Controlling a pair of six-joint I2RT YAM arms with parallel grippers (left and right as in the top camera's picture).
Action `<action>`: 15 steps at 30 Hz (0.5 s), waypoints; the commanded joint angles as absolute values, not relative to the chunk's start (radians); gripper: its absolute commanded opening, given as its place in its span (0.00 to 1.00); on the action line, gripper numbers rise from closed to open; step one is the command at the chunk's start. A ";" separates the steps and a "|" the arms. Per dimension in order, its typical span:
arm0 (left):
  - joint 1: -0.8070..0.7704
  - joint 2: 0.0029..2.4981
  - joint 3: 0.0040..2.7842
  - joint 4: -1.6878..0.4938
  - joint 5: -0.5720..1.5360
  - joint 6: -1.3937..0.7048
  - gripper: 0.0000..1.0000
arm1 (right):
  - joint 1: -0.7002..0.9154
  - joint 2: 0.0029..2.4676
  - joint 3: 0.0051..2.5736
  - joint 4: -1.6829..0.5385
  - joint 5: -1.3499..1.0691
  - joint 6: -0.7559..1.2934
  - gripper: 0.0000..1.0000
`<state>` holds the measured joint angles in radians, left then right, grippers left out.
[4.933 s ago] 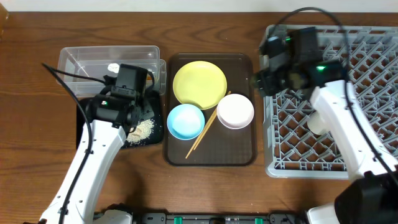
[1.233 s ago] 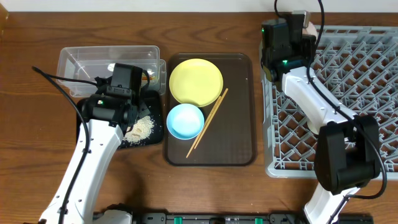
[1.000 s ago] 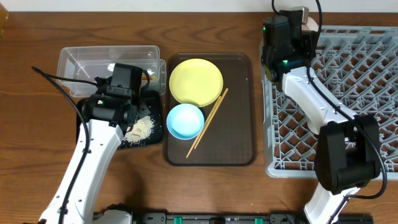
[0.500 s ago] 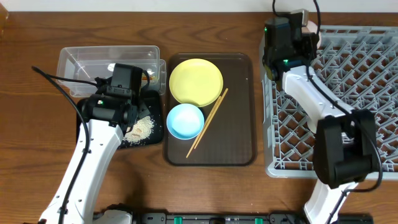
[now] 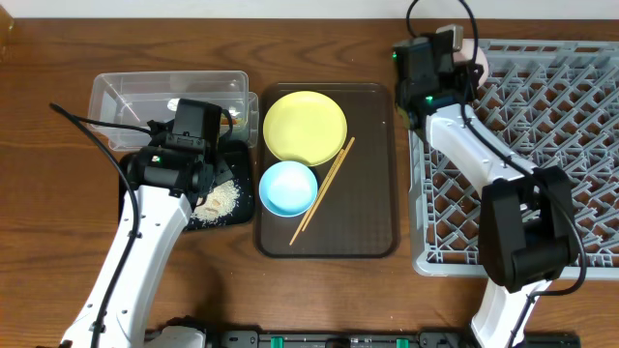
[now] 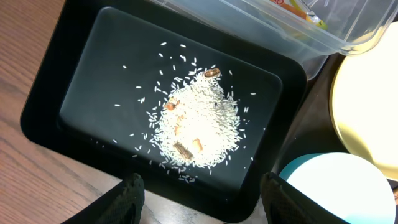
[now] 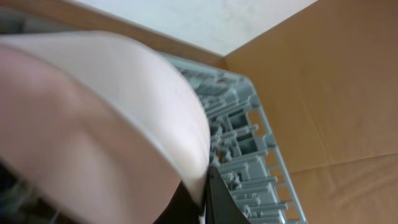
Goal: Sort waste into correct bins and load items into the dishwasher rack
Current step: 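Carry the pink bowl to the back of the rack and set it upright, then reach the right gripper to the light-blue bowl and grasp its rim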
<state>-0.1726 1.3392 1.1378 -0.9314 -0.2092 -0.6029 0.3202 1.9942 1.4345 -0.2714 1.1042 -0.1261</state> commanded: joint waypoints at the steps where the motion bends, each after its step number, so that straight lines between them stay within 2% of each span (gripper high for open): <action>1: -0.169 1.346 1.128 -0.934 -0.218 -0.607 0.63 | 0.349 2.001 1.427 -0.371 0.974 -0.002 0.01; 5: -0.169 1.346 1.128 -0.934 -0.217 -0.607 0.63 | 0.361 1.994 1.427 -0.514 0.814 0.136 0.01; 9: -0.169 1.346 1.128 -0.934 -0.218 -0.607 0.63 | 0.368 1.968 1.427 -0.588 0.752 0.198 0.02; 10: -0.169 1.346 1.128 -0.934 -0.218 -0.607 0.63 | 0.368 1.955 1.427 -0.601 0.742 0.207 0.08; 12: -0.169 1.346 1.128 -0.934 -0.218 -0.607 0.63 | 0.368 1.928 1.427 -0.616 0.723 0.209 0.25; 14: -0.169 1.346 1.128 -0.934 -0.218 -0.607 0.63 | 0.368 1.891 1.427 -0.623 0.690 0.208 0.33; 15: -0.169 1.346 1.128 -0.934 -0.218 -0.607 0.63 | 0.368 1.868 1.427 -0.626 0.664 0.208 0.44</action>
